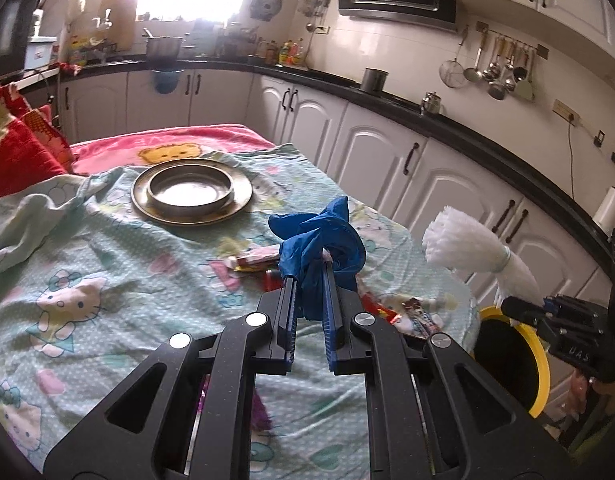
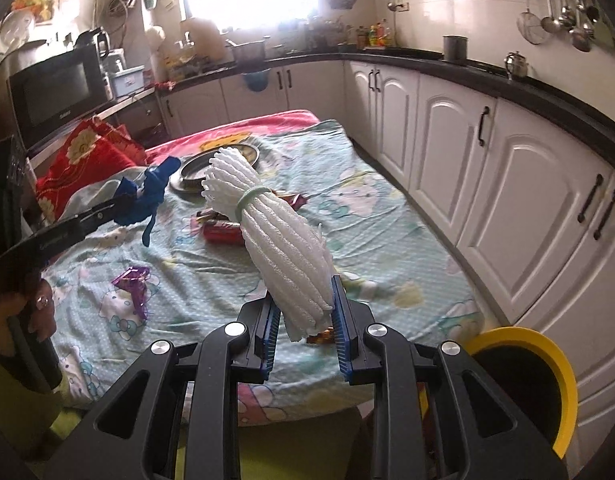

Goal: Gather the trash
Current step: 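Carry the blue bag and white bundle over the yellow bin with both tools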

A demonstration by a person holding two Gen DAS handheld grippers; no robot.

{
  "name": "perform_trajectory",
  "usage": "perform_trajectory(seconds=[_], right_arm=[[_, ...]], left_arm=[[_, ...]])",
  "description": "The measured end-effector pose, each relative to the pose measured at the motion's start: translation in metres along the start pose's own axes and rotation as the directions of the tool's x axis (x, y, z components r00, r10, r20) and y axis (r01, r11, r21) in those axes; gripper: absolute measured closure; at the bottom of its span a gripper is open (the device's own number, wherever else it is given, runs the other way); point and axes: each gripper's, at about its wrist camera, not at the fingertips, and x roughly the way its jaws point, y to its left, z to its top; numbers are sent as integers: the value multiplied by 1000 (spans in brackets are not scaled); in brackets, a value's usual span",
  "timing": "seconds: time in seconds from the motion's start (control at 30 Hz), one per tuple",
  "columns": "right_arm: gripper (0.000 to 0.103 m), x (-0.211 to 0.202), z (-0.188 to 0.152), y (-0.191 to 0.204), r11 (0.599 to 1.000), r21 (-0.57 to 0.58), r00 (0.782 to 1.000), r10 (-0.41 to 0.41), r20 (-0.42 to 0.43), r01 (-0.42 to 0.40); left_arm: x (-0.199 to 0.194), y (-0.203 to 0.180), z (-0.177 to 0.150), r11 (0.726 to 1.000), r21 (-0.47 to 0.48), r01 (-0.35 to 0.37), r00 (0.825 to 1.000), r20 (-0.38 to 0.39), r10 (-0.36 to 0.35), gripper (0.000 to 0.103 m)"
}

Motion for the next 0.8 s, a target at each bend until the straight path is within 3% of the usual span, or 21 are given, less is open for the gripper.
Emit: perform_trajectory(seconds=[0.8], right_arm=[[80,-50,-23,-68,984,144,992,-112,58,102]], left_arm=[[14,-83,-14,981,157,117,993,-48,-111,96]])
